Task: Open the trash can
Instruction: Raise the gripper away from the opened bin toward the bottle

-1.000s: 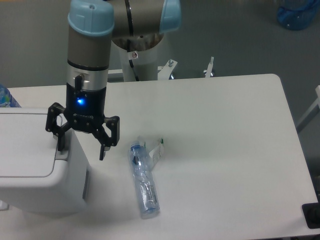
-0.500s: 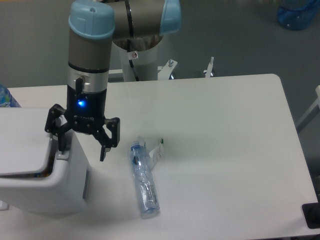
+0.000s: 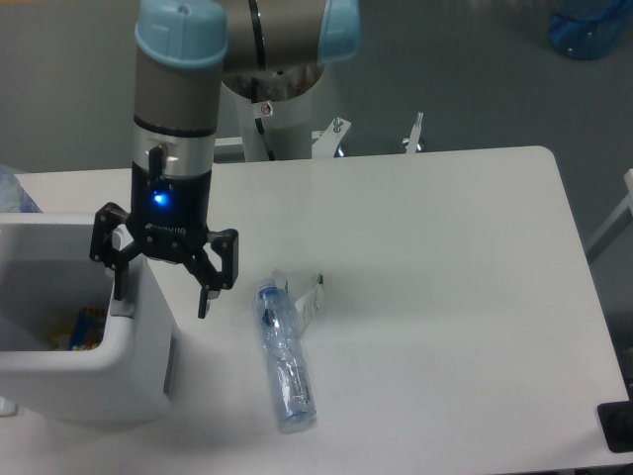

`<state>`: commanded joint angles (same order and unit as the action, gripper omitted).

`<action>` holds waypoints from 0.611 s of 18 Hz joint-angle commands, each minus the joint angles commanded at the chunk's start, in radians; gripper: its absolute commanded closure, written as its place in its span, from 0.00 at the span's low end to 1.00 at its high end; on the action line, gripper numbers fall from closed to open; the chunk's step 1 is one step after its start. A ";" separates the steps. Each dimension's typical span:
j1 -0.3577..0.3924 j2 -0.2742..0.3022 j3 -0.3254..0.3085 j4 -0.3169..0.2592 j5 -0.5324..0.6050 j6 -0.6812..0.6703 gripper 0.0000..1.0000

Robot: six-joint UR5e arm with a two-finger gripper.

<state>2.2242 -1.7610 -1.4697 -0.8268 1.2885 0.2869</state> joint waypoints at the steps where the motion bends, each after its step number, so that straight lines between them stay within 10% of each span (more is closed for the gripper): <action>1: 0.006 0.000 0.015 0.000 0.000 0.003 0.00; 11: 0.121 0.006 0.049 -0.041 0.092 0.067 0.00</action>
<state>2.3454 -1.7549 -1.4205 -0.8680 1.3804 0.3540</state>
